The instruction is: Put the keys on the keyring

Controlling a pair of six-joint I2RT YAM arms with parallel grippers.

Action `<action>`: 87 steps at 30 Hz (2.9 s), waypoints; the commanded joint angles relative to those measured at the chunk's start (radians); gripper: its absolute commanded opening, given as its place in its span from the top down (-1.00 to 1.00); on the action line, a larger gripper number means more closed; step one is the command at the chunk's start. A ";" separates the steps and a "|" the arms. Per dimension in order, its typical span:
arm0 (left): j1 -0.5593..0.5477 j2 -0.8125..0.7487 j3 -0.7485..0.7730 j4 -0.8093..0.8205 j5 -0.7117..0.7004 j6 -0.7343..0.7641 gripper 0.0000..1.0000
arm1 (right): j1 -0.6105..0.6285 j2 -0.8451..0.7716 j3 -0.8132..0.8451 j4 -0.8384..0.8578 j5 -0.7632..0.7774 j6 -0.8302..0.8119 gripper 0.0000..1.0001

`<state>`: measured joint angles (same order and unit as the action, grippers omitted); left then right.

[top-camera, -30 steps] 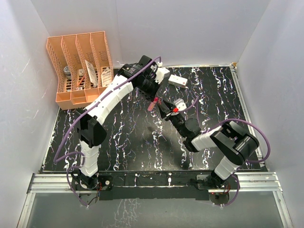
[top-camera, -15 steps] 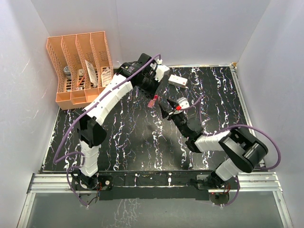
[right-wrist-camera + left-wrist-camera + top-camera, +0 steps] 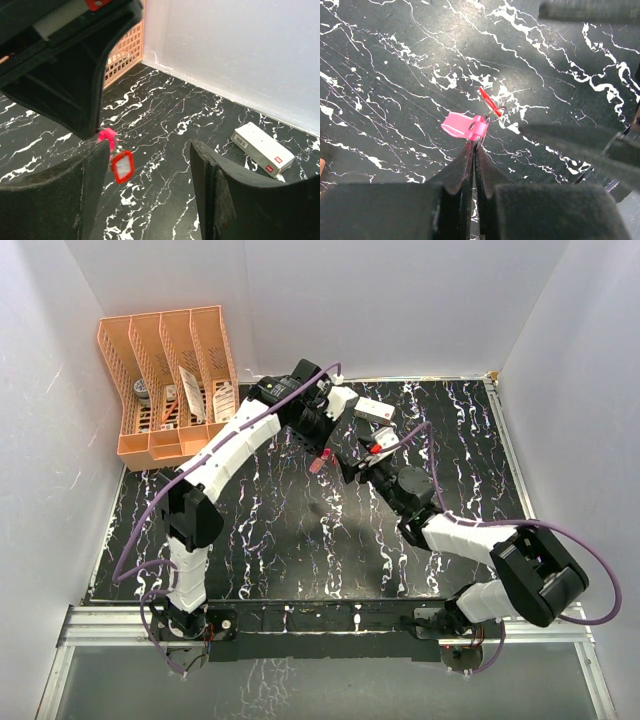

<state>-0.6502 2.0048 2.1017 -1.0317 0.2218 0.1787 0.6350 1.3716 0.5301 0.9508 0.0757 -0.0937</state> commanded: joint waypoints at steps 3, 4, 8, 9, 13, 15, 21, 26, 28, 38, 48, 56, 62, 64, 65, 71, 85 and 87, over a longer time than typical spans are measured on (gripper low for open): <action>-0.003 -0.120 -0.050 0.020 0.045 0.057 1.00 | -0.138 -0.069 0.047 -0.077 -0.300 0.060 -0.28; -0.004 -0.129 -0.057 0.026 0.051 0.065 1.00 | -0.159 -0.067 0.050 -0.079 -0.352 0.077 -0.28; -0.003 -0.138 -0.069 0.039 0.058 0.083 1.00 | -0.221 -0.033 0.081 -0.082 -0.526 0.127 -0.22; -0.003 -0.138 -0.069 0.041 0.056 0.085 1.00 | -0.225 -0.021 0.092 -0.088 -0.562 0.133 -0.21; -0.003 -0.135 -0.071 0.044 0.052 0.096 1.00 | -0.226 0.013 0.122 -0.089 -0.655 0.136 -0.19; -0.003 -0.135 -0.071 0.045 0.056 0.099 1.00 | -0.226 0.025 0.133 -0.092 -0.674 0.136 -0.19; -0.003 -0.135 -0.072 0.044 0.065 0.108 1.00 | -0.227 0.055 0.163 -0.099 -0.698 0.132 -0.19; -0.003 -0.137 -0.078 0.040 0.098 0.114 1.00 | -0.225 0.093 0.179 -0.081 -0.709 0.134 -0.17; -0.003 -0.139 -0.081 0.037 0.100 0.116 1.00 | -0.227 0.107 0.187 -0.074 -0.711 0.139 -0.15; -0.005 -0.158 -0.116 0.028 0.111 0.126 1.00 | -0.226 0.148 0.209 -0.022 -0.717 0.157 -0.04; -0.009 -0.164 -0.113 0.035 0.120 0.135 1.00 | -0.227 0.179 0.231 -0.022 -0.731 0.160 0.09; -0.012 -0.154 -0.100 0.033 0.119 0.136 1.00 | -0.226 0.192 0.238 -0.015 -0.772 0.170 0.17; -0.015 -0.147 -0.089 0.032 0.121 0.136 1.00 | -0.225 0.200 0.245 -0.015 -0.782 0.172 0.58; -0.015 -0.146 -0.089 0.032 0.116 0.134 1.00 | -0.226 0.198 0.243 -0.015 -0.777 0.173 0.72; -0.015 -0.146 -0.089 0.033 0.114 0.133 1.00 | -0.226 0.197 0.241 -0.014 -0.774 0.173 0.77; -0.015 -0.160 -0.106 0.068 0.049 0.097 1.00 | -0.226 0.180 0.220 0.009 -0.746 0.173 1.00; -0.014 -0.523 -0.549 0.645 -0.207 -0.076 -0.29 | -0.226 0.173 0.141 0.165 -0.560 0.320 1.00; -0.013 -0.614 -0.696 0.812 -0.191 -0.109 -0.38 | -0.228 0.171 0.126 0.203 -0.525 0.366 1.00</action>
<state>-0.6605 1.5684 1.5883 -0.5552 0.0669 0.1539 0.4110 1.5642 0.6716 1.0107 -0.5526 0.1799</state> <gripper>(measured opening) 0.657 0.053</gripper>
